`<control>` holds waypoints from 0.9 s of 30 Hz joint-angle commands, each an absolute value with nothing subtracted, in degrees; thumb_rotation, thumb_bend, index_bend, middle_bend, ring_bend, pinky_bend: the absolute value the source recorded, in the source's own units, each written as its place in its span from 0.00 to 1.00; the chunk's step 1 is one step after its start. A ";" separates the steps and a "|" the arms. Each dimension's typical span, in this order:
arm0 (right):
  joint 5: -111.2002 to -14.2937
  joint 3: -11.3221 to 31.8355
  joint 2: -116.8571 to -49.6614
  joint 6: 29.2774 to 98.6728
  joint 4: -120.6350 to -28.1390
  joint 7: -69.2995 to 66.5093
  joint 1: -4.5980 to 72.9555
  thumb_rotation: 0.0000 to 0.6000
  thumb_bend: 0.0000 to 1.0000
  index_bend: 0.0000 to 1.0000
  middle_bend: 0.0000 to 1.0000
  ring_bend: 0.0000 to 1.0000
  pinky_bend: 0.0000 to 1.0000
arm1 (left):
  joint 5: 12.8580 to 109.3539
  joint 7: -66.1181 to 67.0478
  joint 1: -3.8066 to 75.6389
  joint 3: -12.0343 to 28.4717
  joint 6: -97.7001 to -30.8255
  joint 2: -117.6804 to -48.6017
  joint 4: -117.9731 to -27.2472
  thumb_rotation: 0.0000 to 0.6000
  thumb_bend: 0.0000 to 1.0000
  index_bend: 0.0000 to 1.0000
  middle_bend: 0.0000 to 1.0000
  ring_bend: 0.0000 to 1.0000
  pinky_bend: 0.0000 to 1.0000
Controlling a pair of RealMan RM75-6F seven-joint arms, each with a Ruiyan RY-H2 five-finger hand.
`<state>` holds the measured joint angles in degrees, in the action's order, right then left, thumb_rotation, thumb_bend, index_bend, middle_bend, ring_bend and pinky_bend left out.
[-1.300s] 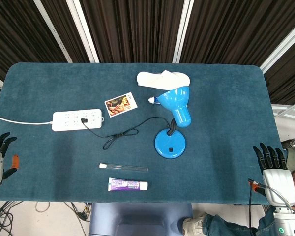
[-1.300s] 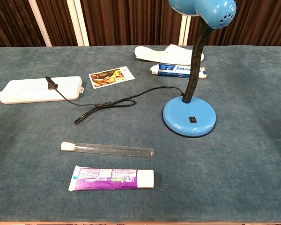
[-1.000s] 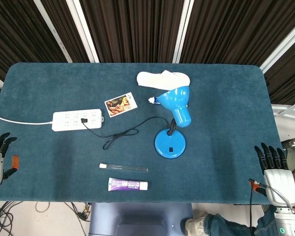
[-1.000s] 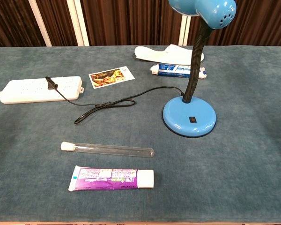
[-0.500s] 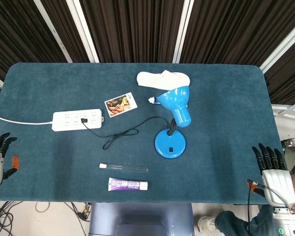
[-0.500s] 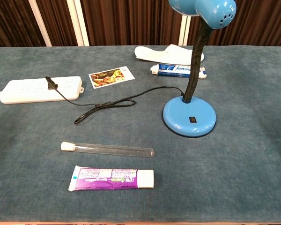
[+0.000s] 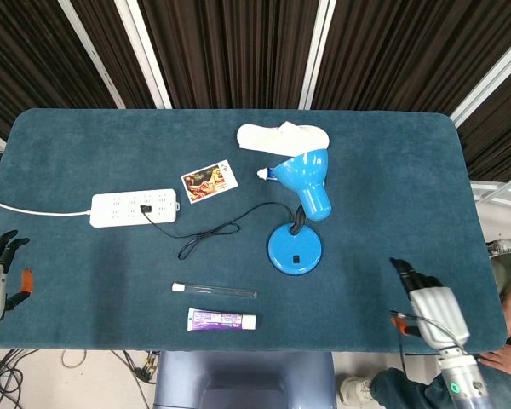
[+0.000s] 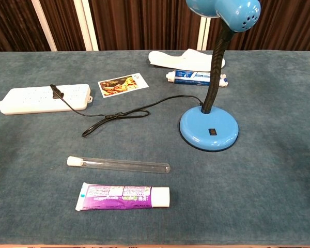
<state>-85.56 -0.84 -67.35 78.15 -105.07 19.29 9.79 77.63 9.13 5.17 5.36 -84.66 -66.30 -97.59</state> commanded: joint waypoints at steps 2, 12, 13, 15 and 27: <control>-78.86 1.71 -69.43 68.39 -109.25 25.78 15.97 1.00 0.19 0.02 0.32 0.47 0.50 | 77.54 9.03 5.18 5.38 -84.56 -66.25 -97.66 1.00 0.53 0.22 0.10 0.01 0.00; -66.62 5.05 -75.59 62.81 -110.99 38.04 22.37 1.00 0.19 0.02 0.41 0.54 0.64 | 77.28 8.68 5.22 5.43 -84.30 -66.13 -97.68 1.00 0.53 0.22 0.10 0.01 0.00; -64.81 5.26 -76.16 62.26 -111.19 39.38 23.12 1.00 0.19 0.02 0.41 0.54 0.65 | 77.25 8.65 5.23 5.43 -84.26 -66.12 -97.69 1.00 0.53 0.22 0.10 0.01 0.00; -60.97 5.85 -77.59 61.16 -111.36 41.85 24.98 1.00 0.19 0.02 0.42 0.54 0.67 | 77.24 8.60 5.24 5.44 -84.23 -66.11 -97.71 1.00 0.53 0.22 0.10 0.01 0.00; -48.92 6.68 -83.77 62.21 -108.74 50.44 31.75 1.00 0.19 0.02 0.42 0.55 0.77 | 77.03 8.50 5.30 5.49 -84.07 -66.09 -97.77 1.00 0.53 0.22 0.10 0.01 0.00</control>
<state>-49.63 6.59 -83.17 61.93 -109.16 49.82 31.11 77.03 8.50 5.30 5.49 -84.07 -66.09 -97.77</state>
